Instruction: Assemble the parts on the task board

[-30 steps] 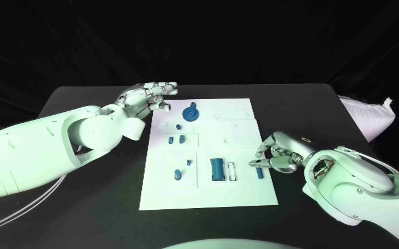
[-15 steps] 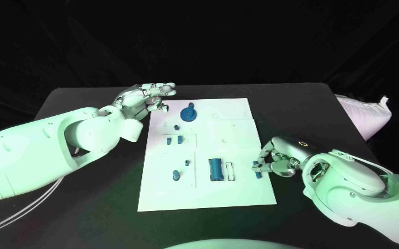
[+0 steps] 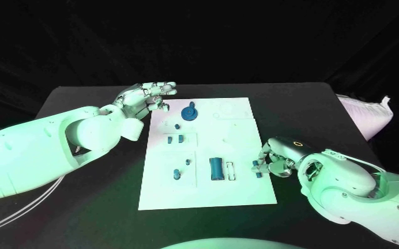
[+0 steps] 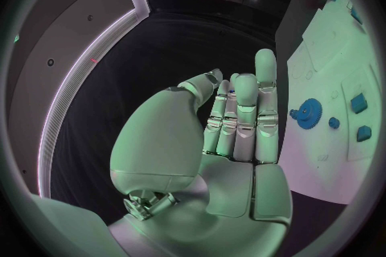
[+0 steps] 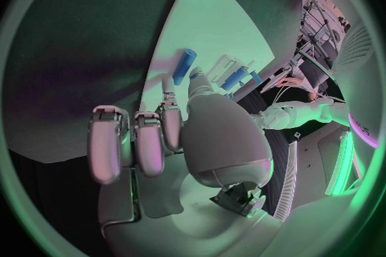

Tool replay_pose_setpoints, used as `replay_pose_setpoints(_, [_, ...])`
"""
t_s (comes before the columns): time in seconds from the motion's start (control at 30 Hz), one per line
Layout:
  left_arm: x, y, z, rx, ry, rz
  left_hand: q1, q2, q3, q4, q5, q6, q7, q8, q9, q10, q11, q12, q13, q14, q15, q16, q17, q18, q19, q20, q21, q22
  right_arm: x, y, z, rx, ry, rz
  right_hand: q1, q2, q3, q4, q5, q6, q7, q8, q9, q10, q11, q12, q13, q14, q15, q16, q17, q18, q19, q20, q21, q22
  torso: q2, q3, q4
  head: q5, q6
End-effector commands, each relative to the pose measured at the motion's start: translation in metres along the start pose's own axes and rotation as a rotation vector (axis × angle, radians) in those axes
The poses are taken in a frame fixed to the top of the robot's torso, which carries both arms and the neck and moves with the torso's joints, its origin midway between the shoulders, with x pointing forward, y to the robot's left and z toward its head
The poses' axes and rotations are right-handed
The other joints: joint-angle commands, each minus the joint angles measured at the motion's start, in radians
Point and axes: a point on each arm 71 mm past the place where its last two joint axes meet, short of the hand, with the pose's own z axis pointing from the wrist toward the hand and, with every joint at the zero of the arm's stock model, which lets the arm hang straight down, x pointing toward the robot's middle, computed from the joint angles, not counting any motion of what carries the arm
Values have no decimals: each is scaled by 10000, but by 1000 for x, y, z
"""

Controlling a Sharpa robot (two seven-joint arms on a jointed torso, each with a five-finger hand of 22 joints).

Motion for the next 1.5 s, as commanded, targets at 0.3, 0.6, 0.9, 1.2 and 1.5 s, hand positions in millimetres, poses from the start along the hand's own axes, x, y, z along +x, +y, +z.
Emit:
replay_pose_setpoints(0.3, [3, 0, 0, 26, 242, -39, -27, 61, -10, -38, 43, -82, -17, 51, 0, -69, -30, 32, -5, -75, -13, -7, -10, 186, -66, 18, -59, -10, 24, 9, 1, -333, 1073, -2210, 1388, 177, 737, -776, -610, 358, -144, -73, -153, 293, -190, -76, -707, 866, -146, 6, 1728, -100, 338, -37, -6, 871, 0, 4, 0, 17, -36])
replay_pose_setpoints(0.6, [3, 0, 0, 17, 258, -17, -27, 61, -10, -38, 43, -82, -17, 51, 0, -69, -30, 32, -5, -75, -13, -7, -10, 186, -66, 18, -59, -10, 28, 13, 3, -493, 1201, -3095, 1925, 137, 1482, -1450, -613, 530, -113, -146, -254, 247, -177, -207, -753, 875, -140, 34, 1791, -114, 347, -71, 14, 917, -1, -4, -5, 0, -46])
replay_pose_setpoints(0.9, [3, 0, 0, 20, 301, 73, -27, 61, -10, -38, 43, -82, -17, 51, 0, -69, -30, 32, -5, -75, -13, -7, -10, 186, -66, 18, -59, -10, 25, 17, 4, -630, 709, -2869, 1663, 155, 2086, -1660, -40, 541, -87, -234, -306, 293, -164, -171, -733, 881, -119, 50, 1825, -121, 365, -49, 36, 955, -4, -6, 0, 18, -70])
replay_pose_setpoints(1.2, [4, 0, 0, 25, 316, 82, -17, 77, -13, -60, 45, -83, -19, 64, 2, -83, -32, 64, -5, -92, -13, -10, -54, 187, -64, 18, -66, -18, 15, 22, 0, -627, -358, -843, 783, -12, 3436, -1649, 523, 544, -100, -330, -332, 387, -172, -32, -643, 895, -118, 81, 1885, -138, 405, -37, 84, 1028, -9, -8, 5, 37, -83])
replay_pose_setpoints(1.5, [4, 0, 0, 33, 320, 83, -32, 83, -24, -61, 43, -95, -12, 65, 0, -100, -25, 80, -6, -111, -11, -19, -95, 186, -67, 19, -72, -25, 5, 27, -5, -151, -851, 2143, -518, -739, 4919, -1147, 1080, 594, -114, -420, -380, 397, -174, -169, -676, 892, -128, 61, 1864, -123, 392, -37, 38, 981, -3, -6, 9, 48, -98])
